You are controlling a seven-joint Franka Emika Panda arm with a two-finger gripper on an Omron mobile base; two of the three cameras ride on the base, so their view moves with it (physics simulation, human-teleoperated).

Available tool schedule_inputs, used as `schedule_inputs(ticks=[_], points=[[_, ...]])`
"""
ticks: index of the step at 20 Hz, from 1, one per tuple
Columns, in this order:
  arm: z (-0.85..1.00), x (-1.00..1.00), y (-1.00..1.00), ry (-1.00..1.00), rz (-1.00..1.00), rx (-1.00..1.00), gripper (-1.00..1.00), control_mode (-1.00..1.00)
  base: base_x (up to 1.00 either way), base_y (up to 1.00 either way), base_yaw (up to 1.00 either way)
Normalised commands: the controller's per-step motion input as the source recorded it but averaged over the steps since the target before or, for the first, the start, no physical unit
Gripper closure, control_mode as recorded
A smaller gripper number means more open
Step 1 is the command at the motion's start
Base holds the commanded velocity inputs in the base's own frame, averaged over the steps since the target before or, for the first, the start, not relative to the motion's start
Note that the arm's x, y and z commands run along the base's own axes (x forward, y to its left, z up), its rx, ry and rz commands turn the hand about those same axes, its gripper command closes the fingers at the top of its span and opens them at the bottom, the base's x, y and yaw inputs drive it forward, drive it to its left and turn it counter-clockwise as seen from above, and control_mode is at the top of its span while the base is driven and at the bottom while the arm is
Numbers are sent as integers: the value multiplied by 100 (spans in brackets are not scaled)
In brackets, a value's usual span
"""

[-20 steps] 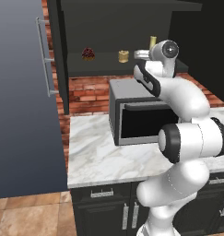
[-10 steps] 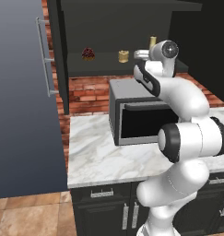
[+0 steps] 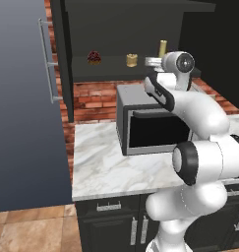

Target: Pick the candle and candle from the dining table and place them in the open cabinet. Close the cabinet after placing the objects.

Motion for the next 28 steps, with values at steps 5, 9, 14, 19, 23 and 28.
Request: schedule_inputs(ticks=[5,9,14,19,23,28], points=[[0,-35,0,-10,0,0,-100,-100,0,0,0],[0,-40,0,-8,0,0,-100,-100,0,0,0],[11,-44,0,0,0,2,-100,-100,0,0,0],[3,-41,6,9,0,5,-100,-100,0,0,0],[-1,-19,15,24,0,4,-100,-100,0,0,0],[-2,-8,14,26,0,0,-100,-100,0,0,0]])
